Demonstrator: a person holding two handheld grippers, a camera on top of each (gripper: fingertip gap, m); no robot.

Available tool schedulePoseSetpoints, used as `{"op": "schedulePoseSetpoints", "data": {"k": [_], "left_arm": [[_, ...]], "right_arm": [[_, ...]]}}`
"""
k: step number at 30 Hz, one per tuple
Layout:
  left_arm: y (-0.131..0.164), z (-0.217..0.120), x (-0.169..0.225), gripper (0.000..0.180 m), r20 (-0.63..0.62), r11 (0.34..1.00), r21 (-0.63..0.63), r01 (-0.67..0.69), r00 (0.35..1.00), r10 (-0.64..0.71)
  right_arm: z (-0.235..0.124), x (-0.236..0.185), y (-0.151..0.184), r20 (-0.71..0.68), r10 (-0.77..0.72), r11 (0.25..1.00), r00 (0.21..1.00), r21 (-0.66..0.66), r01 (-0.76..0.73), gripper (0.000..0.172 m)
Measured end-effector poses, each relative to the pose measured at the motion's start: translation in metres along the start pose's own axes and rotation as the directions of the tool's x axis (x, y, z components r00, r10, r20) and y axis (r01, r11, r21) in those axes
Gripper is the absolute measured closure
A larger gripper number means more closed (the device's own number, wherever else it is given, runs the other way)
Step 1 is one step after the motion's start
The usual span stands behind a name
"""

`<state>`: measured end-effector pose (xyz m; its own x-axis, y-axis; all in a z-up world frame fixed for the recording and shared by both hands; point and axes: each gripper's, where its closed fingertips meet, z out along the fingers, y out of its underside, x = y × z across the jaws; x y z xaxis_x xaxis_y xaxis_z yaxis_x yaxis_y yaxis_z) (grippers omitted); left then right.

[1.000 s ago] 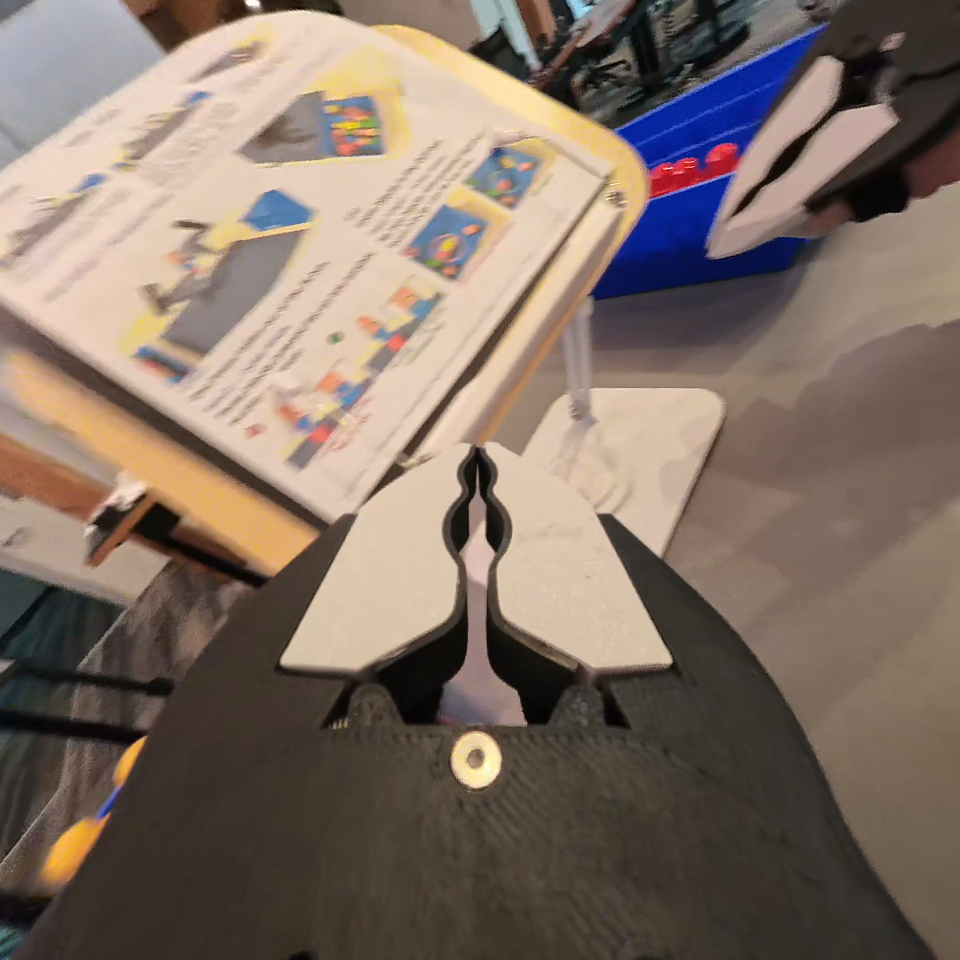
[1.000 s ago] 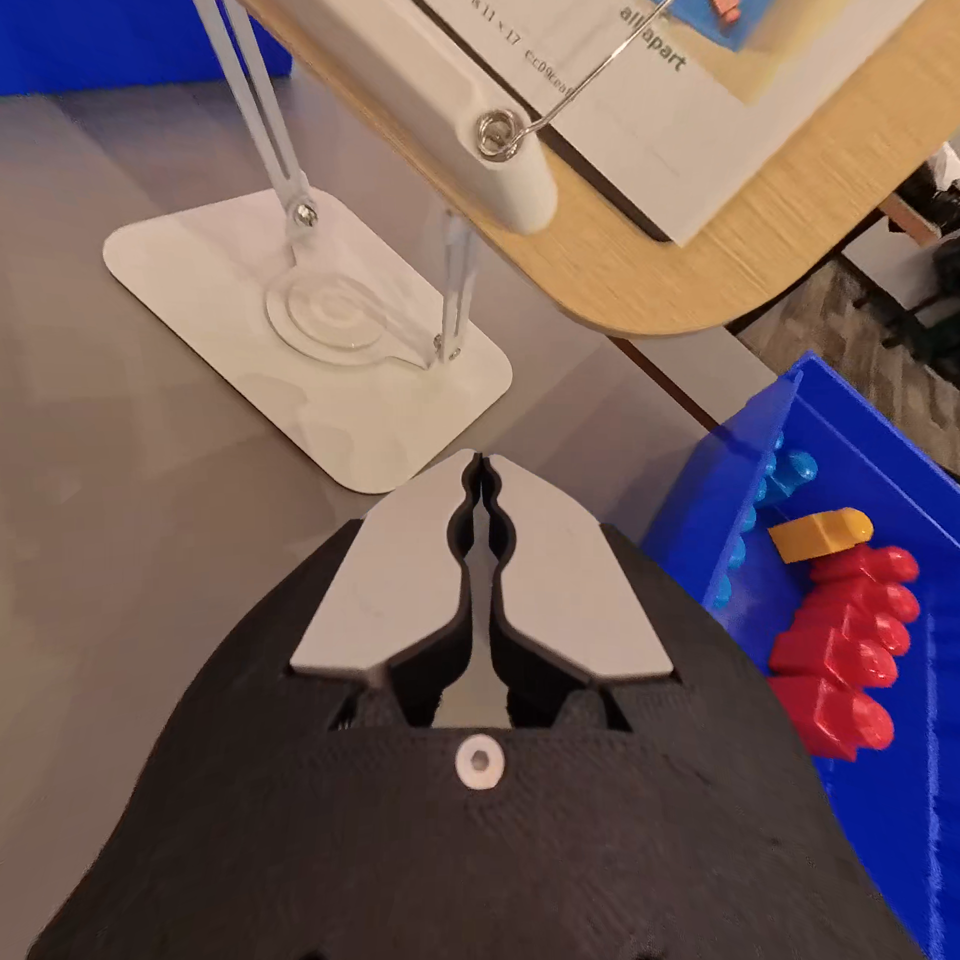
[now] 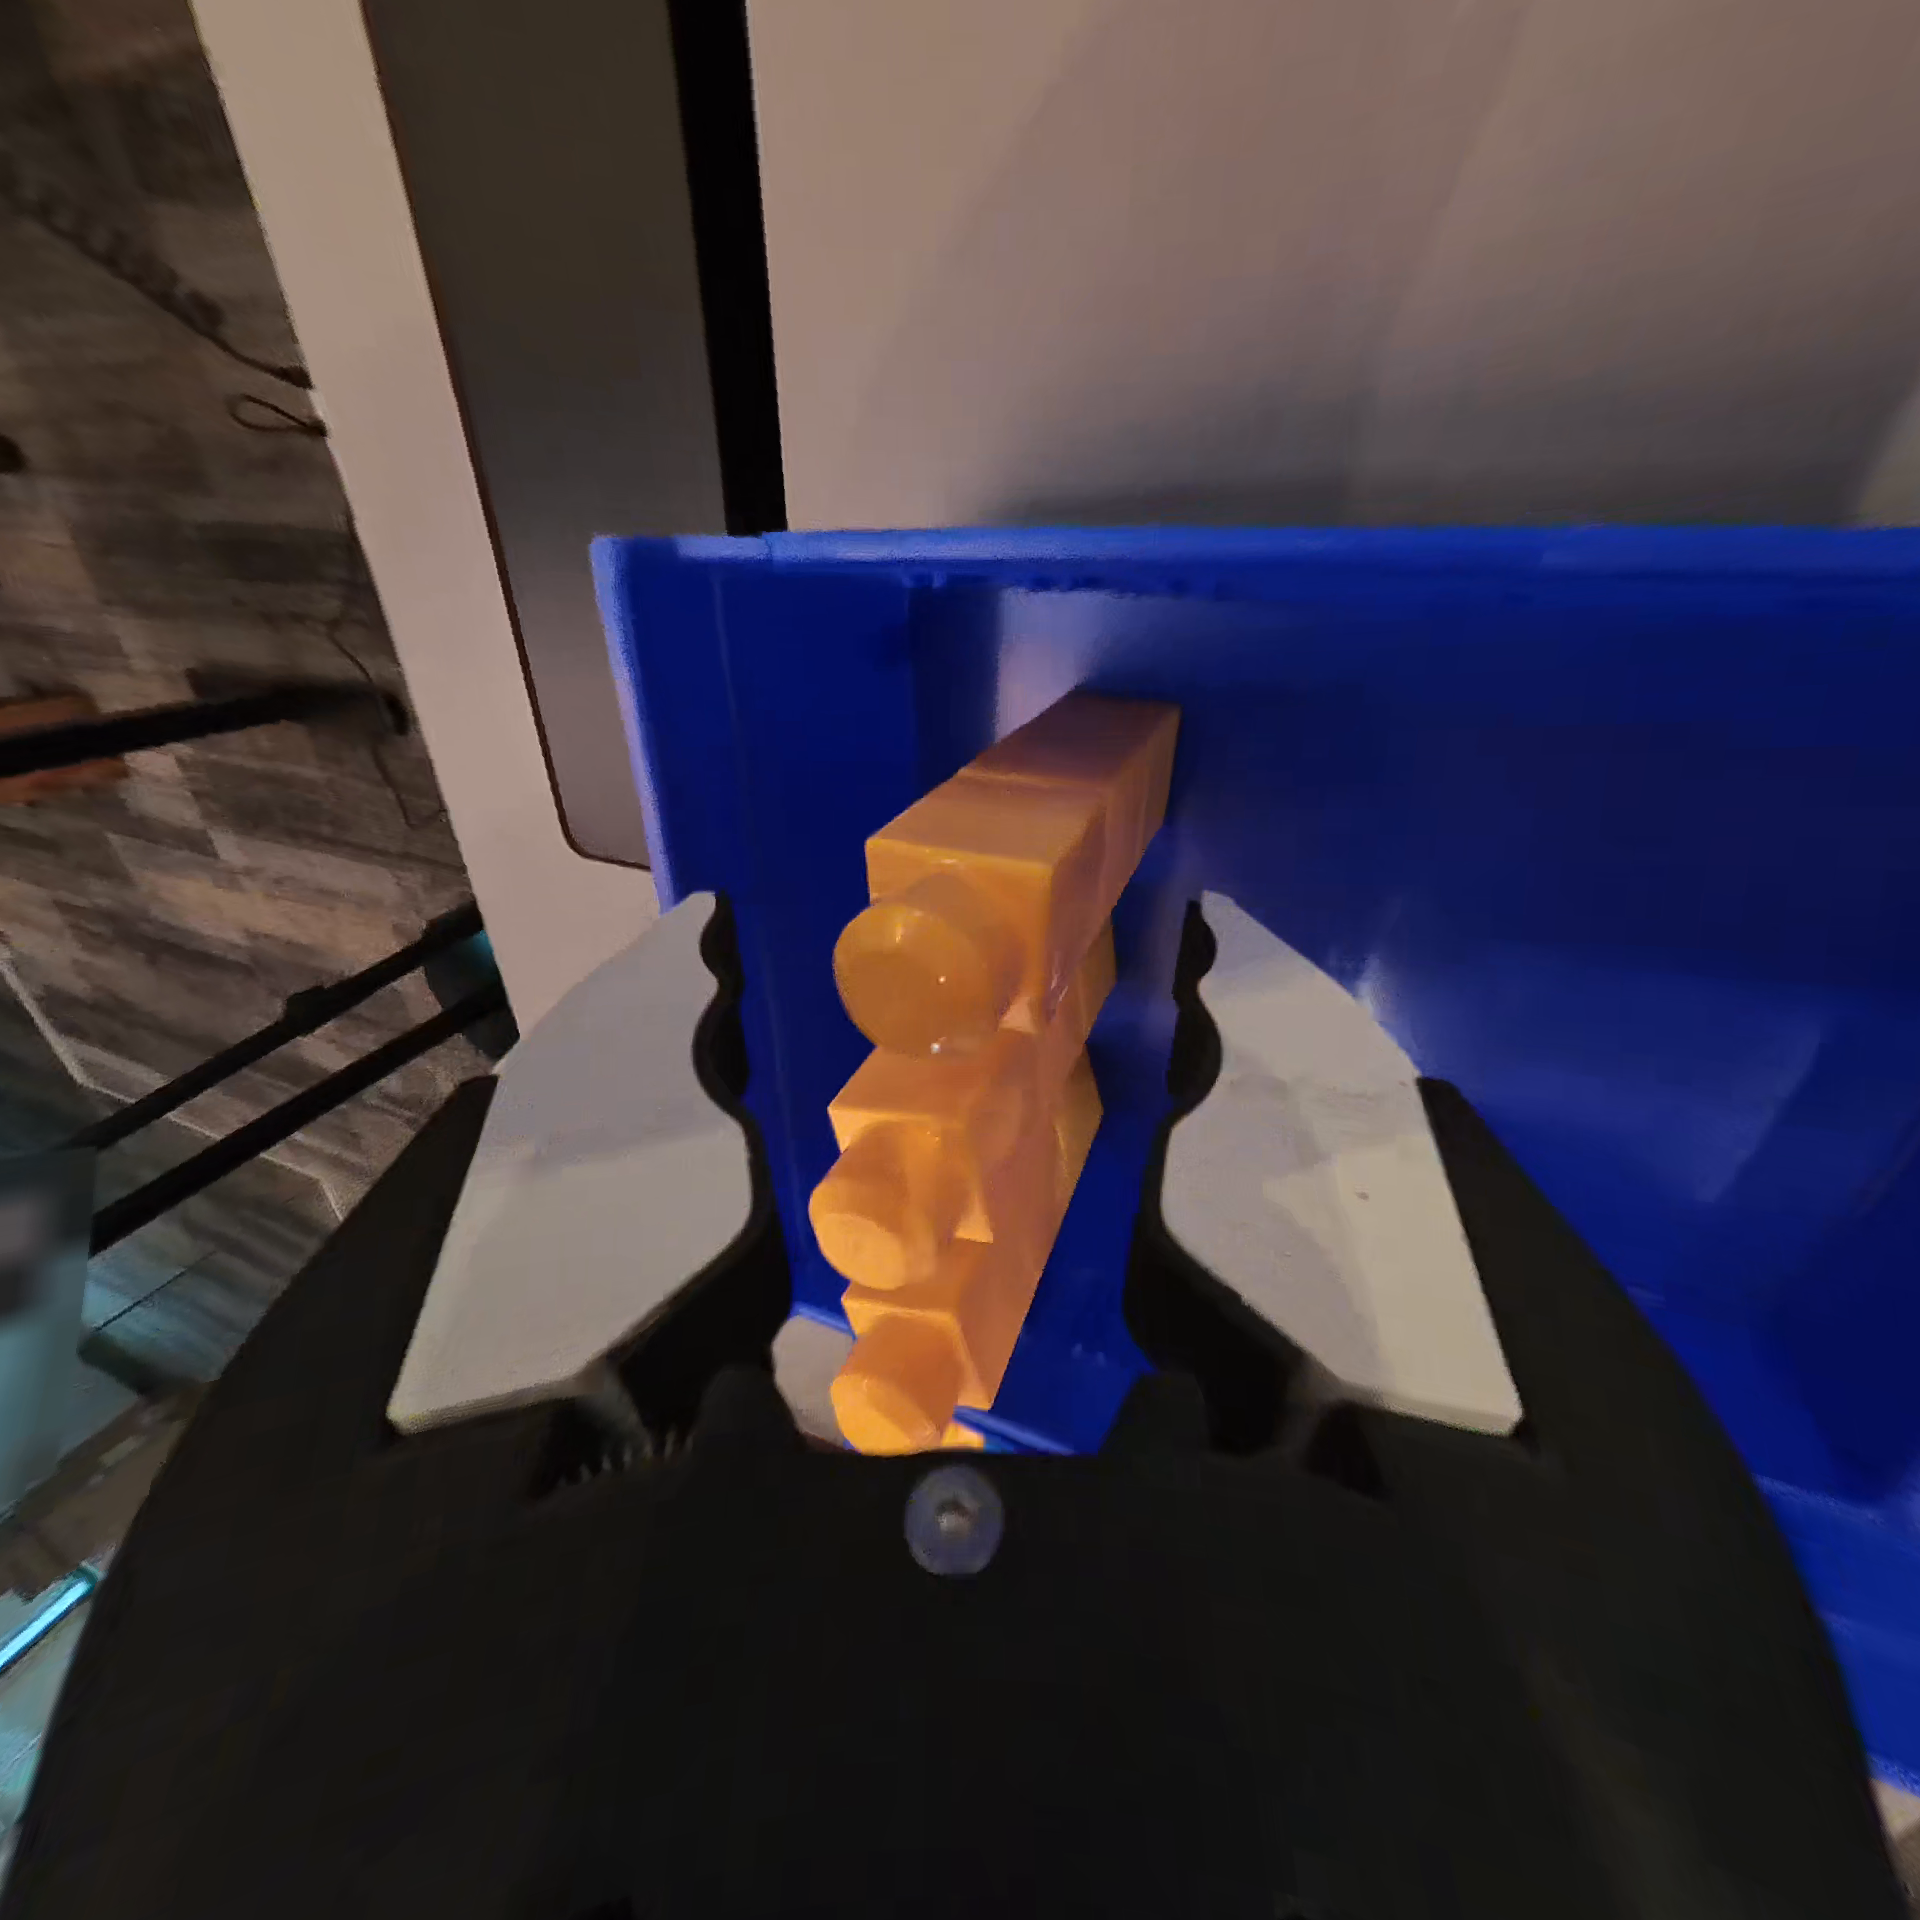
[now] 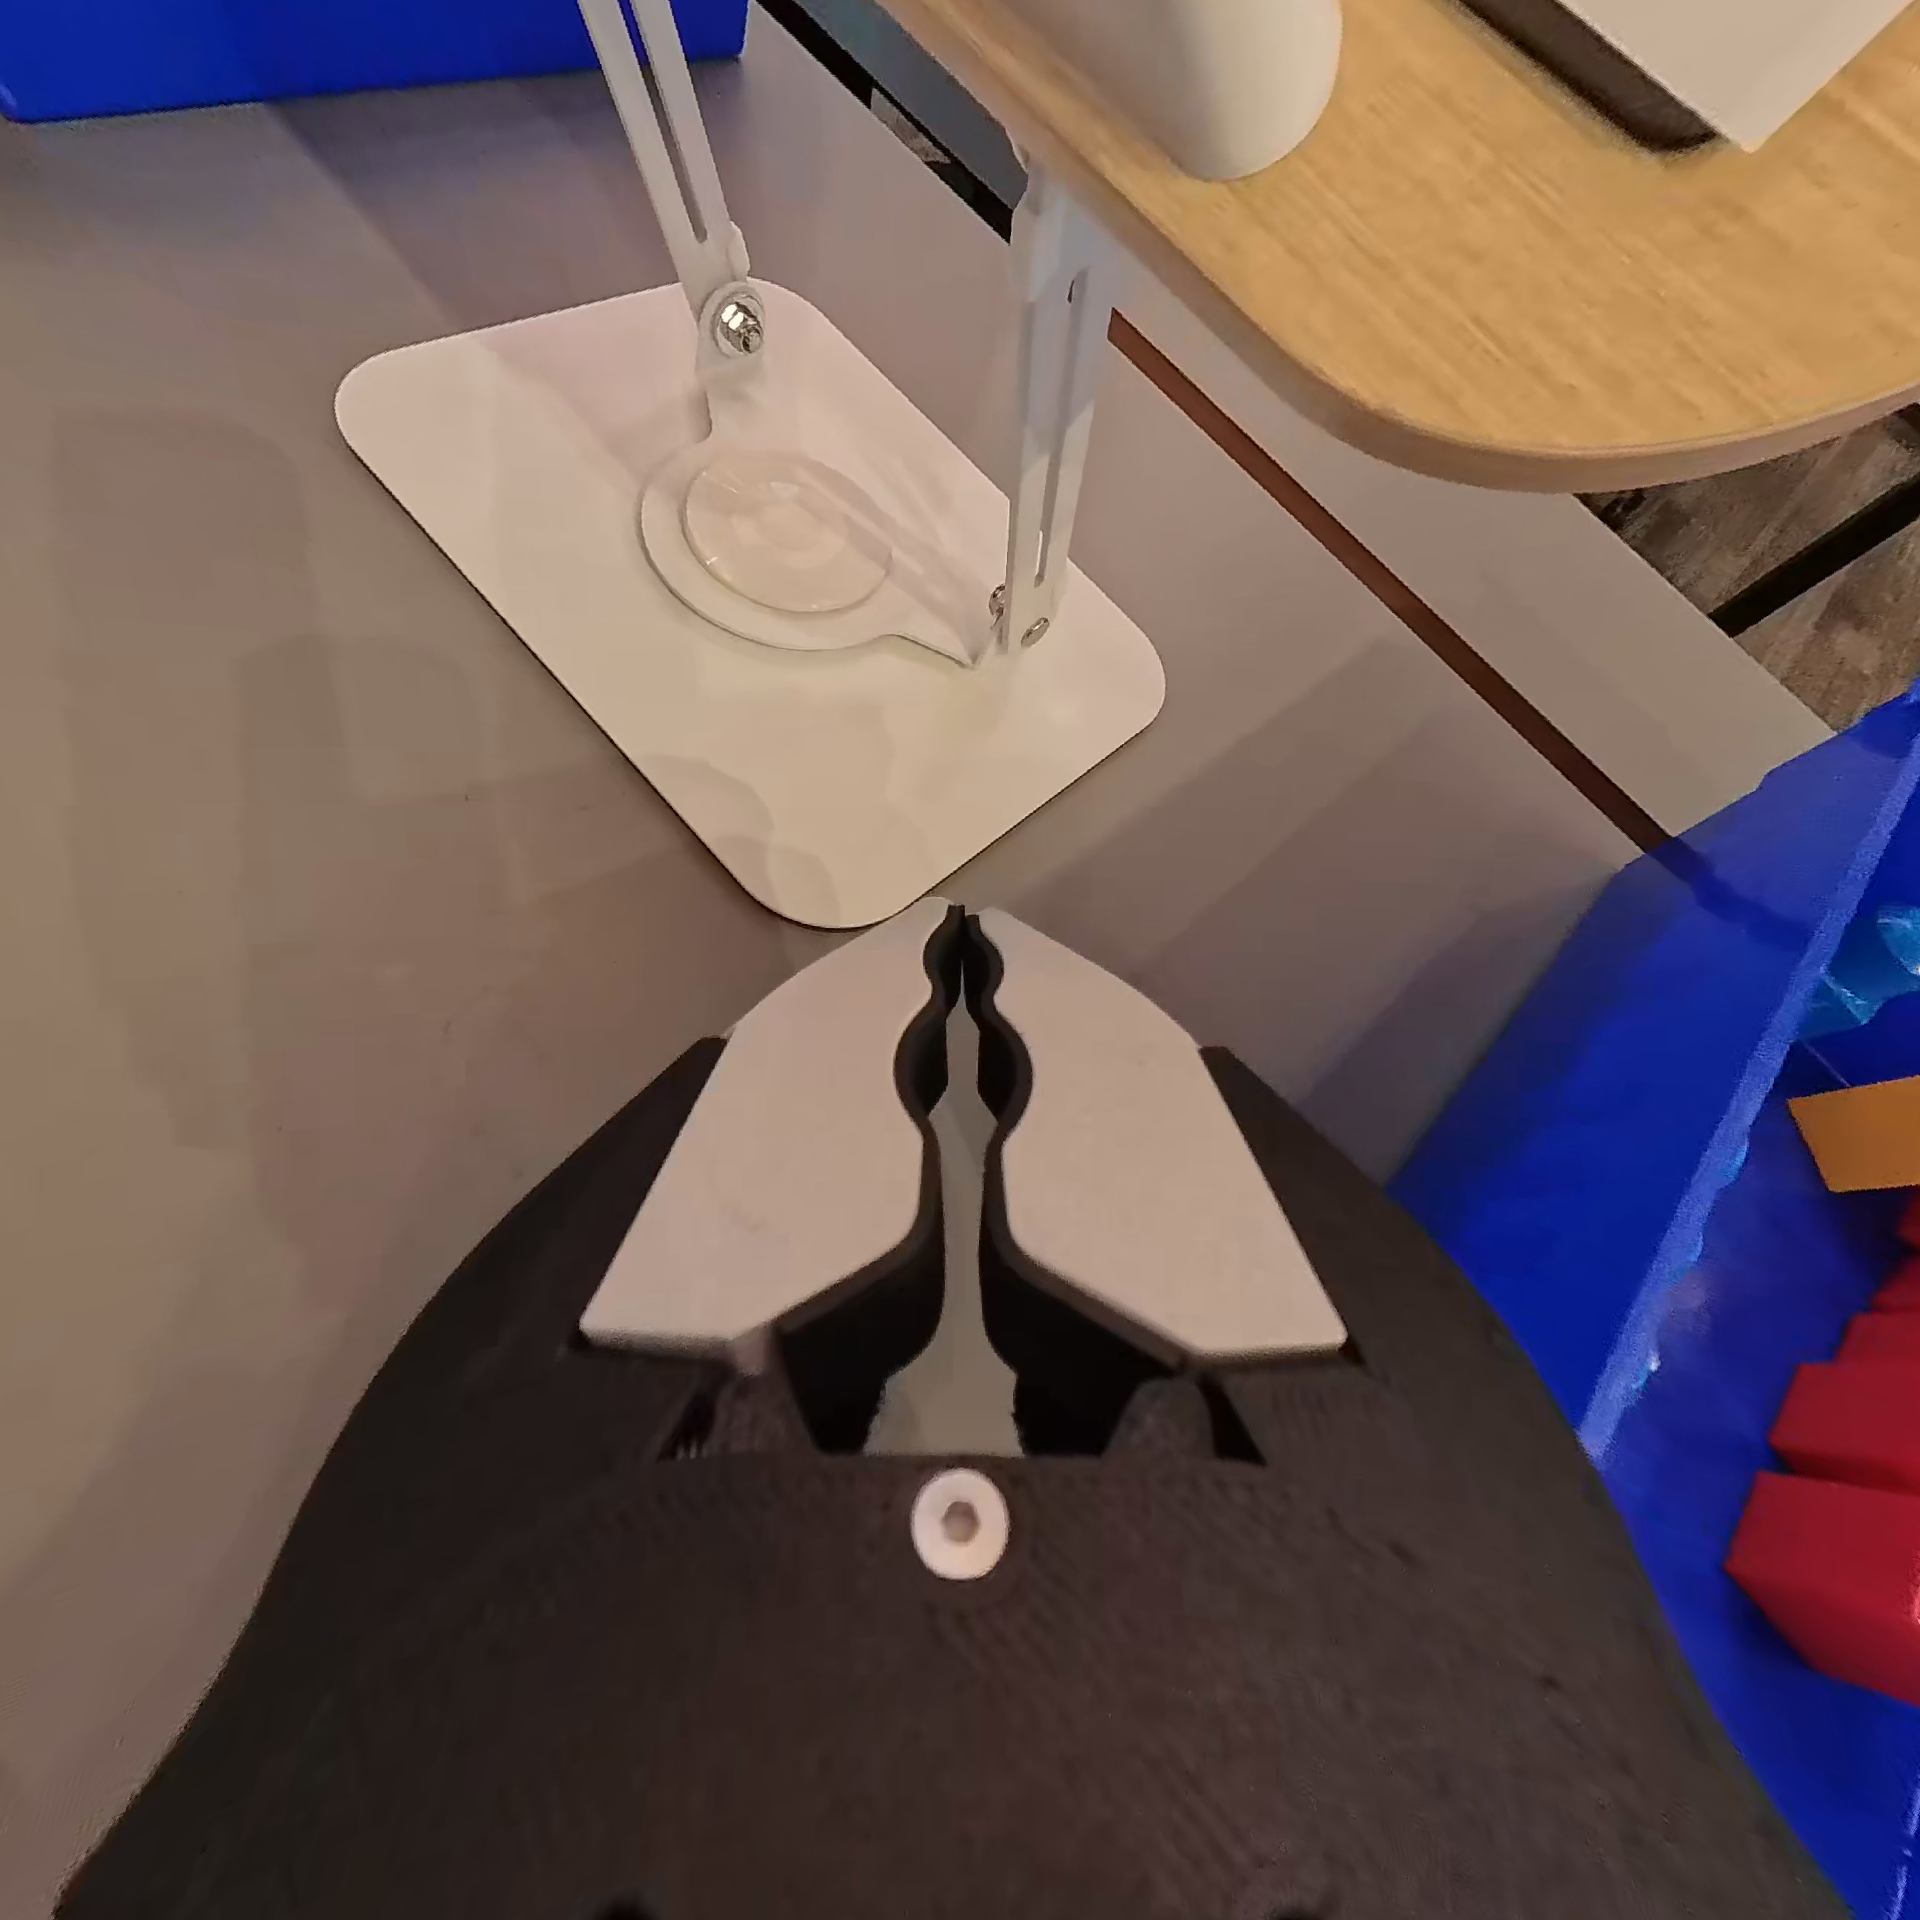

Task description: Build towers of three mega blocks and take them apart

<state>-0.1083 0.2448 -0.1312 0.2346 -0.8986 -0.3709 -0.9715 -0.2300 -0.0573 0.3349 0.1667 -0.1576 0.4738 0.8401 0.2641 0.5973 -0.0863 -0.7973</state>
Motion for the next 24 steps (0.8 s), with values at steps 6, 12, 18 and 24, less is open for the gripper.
{"op": "schedulePoseSetpoints", "data": {"k": [6, 12, 18, 24], "left_arm": [[-0.003, 0.006, 0.01, 0.139, -0.081, 0.998, -0.06, -0.024, 0.997, 0.019], [-0.003, -0.015, 0.002, 0.144, 0.015, 0.998, -0.065, 0.005, 1.0, -0.004], [0.009, -0.088, 0.014, 0.144, 0.1, 0.998, -0.04, 0.04, 0.994, -0.036], [-0.009, -0.152, 0.081, 0.145, 0.099, 0.997, 0.079, -0.027, 0.995, 0.019]], "right_arm": [[-0.001, 0.001, -0.001, 0.007, 0.007, 1.0, 1.0, 0.009, -0.007, 0.172], [-0.003, 0.001, -0.002, 0.01, 0.009, 1.0, 1.0, 0.017, -0.01, 0.172], [-0.004, 0.0, -0.002, 0.021, 0.017, 1.0, 1.0, 0.024, -0.017, 0.172], [-0.009, 0.0, -0.007, 0.033, 0.026, 0.998, 0.999, 0.05, -0.027, 0.172]]}}
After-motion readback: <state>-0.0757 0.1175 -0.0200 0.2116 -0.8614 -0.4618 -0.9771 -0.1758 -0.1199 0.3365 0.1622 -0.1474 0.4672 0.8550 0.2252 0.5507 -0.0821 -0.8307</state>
